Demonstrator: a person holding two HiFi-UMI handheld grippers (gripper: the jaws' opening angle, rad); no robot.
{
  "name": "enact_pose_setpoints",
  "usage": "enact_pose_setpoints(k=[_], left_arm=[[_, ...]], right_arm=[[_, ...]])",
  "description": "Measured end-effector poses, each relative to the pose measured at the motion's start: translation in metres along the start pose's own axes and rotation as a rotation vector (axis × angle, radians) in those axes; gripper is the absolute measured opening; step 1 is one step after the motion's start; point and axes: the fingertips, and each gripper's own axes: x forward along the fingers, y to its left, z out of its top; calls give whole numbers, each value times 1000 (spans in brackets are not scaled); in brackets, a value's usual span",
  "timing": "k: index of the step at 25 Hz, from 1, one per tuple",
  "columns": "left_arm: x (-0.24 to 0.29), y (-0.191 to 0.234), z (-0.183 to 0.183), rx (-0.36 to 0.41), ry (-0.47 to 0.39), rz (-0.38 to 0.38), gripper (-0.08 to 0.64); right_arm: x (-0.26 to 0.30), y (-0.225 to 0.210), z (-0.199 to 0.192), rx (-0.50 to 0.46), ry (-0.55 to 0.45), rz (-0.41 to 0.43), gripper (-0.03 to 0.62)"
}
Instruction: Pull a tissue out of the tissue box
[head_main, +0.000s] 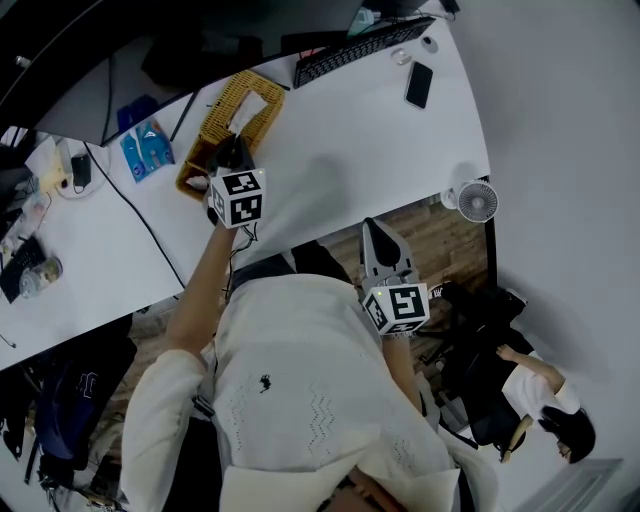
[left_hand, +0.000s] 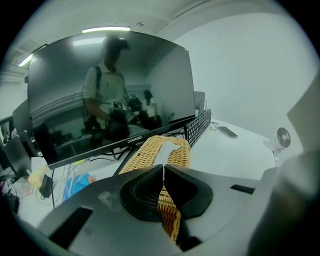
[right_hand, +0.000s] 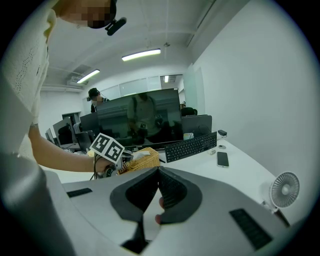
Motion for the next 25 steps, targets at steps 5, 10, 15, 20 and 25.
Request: enact_pose_setpoints(k=[5,10,15,20,25], left_arm=[[2,11,4,9,-5,28,17],[3,20,6,11,-8,43,17],[-1,22,10,0,-21,48,17],[-5,26,13,0,-27,60,17],[-9,30,21,14,-41,75,17]], right_arm=[[0,0,-2,-2,2,4,2],[1,1,-4,-1,5,5,2],[4,0,-2,-1,-4,12,2],[6,1,-1,-1,-11,26,2],[7,-1,1,0,-21,33,2]])
